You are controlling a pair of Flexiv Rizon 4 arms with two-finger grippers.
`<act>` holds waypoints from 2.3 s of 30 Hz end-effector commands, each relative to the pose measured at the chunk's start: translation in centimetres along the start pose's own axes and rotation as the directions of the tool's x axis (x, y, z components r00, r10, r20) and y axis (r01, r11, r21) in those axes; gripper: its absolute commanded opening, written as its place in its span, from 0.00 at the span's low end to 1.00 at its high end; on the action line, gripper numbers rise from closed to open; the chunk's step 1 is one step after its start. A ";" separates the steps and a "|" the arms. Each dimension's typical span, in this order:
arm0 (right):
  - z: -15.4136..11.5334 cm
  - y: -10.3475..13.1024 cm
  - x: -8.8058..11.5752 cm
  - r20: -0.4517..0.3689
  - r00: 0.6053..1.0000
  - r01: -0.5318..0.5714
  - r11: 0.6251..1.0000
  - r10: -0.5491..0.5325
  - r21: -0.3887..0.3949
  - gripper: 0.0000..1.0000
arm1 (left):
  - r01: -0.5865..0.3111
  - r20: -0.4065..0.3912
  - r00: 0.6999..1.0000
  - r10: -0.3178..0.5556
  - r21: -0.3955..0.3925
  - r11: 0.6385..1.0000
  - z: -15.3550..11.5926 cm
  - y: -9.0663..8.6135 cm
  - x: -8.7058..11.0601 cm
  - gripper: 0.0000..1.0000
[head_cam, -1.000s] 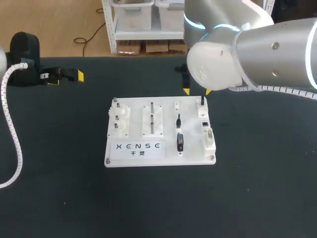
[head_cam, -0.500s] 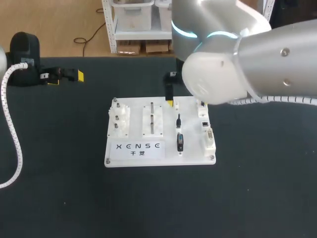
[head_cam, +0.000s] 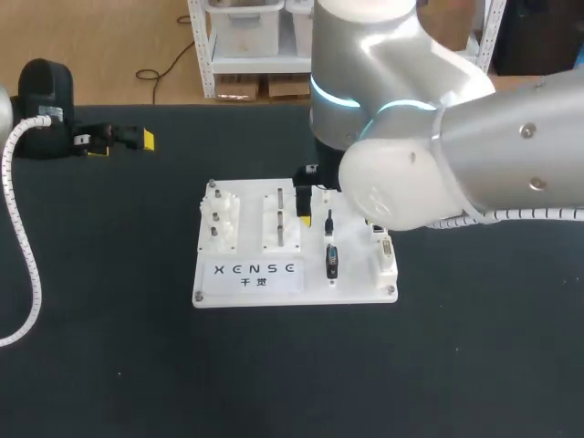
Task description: Insert the USB connector, Ethernet cable, and multi-pin plug into their matching sockets one by one.
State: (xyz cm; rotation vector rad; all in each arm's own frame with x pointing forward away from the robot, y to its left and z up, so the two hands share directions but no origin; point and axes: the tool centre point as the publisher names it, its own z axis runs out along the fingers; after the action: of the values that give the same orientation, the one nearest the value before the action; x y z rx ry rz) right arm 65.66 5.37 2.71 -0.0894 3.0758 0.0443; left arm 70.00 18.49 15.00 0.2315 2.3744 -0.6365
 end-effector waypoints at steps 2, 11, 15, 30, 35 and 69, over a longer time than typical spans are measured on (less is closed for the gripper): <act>0.4 0.1 0.3 -0.012 1.000 0.006 1.000 -0.006 0.000 0.91 | 0.000 0.000 1.000 0.000 0.000 1.000 0.0 0.0 0.0 1.00; 0.8 0.0 1.0 -0.007 1.000 0.020 1.000 -0.020 0.021 0.82 | 0.000 0.000 1.000 0.000 0.000 1.000 0.0 0.0 0.0 1.00; 1.2 -0.2 0.8 -0.003 1.000 0.019 0.999 -0.019 0.027 0.62 | 0.000 0.000 1.000 0.000 0.000 1.000 0.0 0.0 0.0 1.00; 2.1 0.1 0.5 0.009 1.000 0.007 1.000 -0.007 0.024 0.48 | 0.000 0.000 1.000 0.000 0.000 1.000 0.0 0.0 0.0 1.00; 2.1 0.3 0.4 0.008 1.000 0.006 1.000 -0.007 0.023 0.47 | 0.000 0.000 1.000 0.000 0.000 1.000 0.0 0.0 0.0 1.00; 1.7 0.7 -0.4 0.034 0.999 -0.034 0.999 0.033 0.004 0.09 | 0.000 0.000 1.000 0.000 0.000 1.000 0.0 0.0 0.0 1.00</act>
State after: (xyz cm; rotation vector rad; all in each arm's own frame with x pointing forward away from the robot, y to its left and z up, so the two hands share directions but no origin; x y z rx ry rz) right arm 66.16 6.39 1.17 -0.0380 3.0460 0.0387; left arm 70.00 18.49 15.00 0.2315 2.3744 -0.6365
